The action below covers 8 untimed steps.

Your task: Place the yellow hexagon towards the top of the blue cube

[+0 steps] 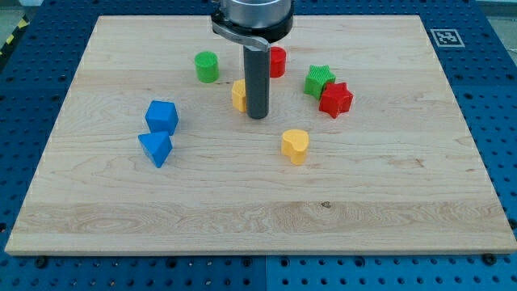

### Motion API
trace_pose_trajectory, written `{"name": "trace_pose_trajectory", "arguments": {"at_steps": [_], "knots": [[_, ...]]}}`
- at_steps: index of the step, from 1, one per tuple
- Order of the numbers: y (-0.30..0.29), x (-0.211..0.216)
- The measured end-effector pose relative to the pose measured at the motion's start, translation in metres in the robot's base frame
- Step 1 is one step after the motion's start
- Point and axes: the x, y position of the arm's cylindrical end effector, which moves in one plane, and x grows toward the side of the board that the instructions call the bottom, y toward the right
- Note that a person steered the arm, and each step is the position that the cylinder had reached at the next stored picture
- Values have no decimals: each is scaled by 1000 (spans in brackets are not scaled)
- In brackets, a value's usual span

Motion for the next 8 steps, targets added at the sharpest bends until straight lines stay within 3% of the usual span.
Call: {"name": "trace_pose_trajectory", "arguments": {"at_steps": [2,4,7,8], "knots": [[9,-50],[6,-53],[-46,-50],[-31,-44]]}}
